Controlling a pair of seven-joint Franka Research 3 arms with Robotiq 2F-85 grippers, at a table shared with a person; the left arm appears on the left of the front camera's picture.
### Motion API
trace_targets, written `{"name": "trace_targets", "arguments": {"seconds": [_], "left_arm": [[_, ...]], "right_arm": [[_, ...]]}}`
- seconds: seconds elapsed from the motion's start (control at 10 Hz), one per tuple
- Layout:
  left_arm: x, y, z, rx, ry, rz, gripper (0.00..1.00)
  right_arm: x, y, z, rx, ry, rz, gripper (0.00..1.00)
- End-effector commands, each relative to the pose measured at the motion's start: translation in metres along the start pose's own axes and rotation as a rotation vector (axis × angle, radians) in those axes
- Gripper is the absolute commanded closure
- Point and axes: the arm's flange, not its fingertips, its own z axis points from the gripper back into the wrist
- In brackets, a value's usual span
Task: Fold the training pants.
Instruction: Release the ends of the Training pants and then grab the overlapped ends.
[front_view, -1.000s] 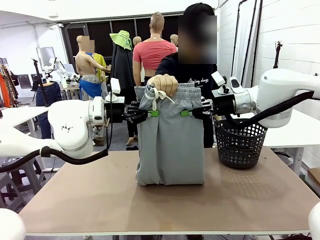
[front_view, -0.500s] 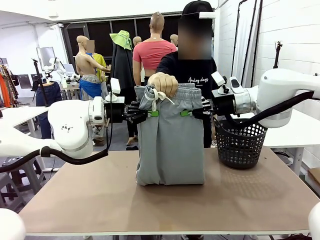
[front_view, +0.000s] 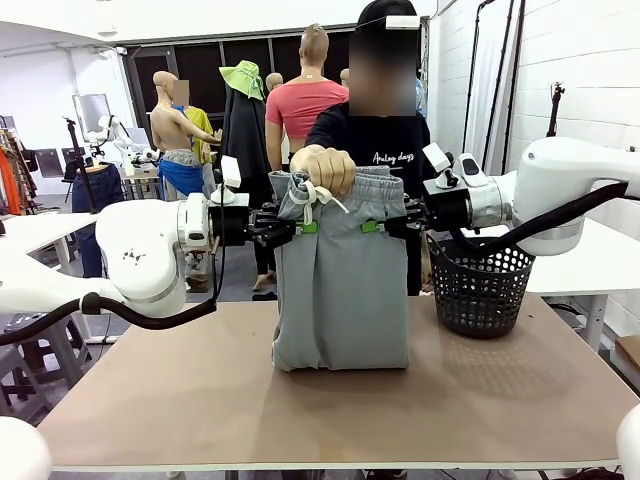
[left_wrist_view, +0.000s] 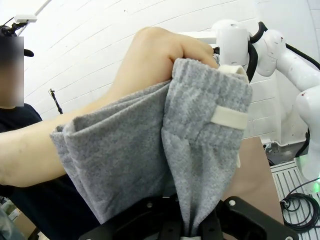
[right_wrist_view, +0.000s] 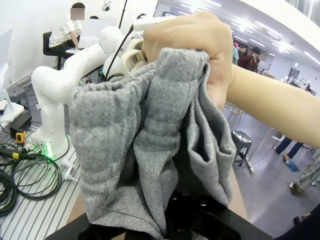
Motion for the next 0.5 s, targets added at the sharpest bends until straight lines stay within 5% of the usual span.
{"name": "trace_targets", "arguments": {"seconds": [0.0,0.3,0.4], "left_arm": [[0.0047,-0.0007,-0.0012,0.002,-0.002,0.012,1.0],[-0.0014,0.0003,0.0029,0.017,0.008,0.007,0.96],[-0.0016,0.0004,0.004,0.029,0.003,0.015,0.79]], "right_arm": [[0.0023,0.0027,-0.0041,0.0,-0.004,0.003,1.0],[-0.0005,-0.0006,0.0008,-0.01,0.013,-0.012,1.0],[-0.0005,-0.0007,0.0016,-0.013,0.015,-0.027,0.87]]}}
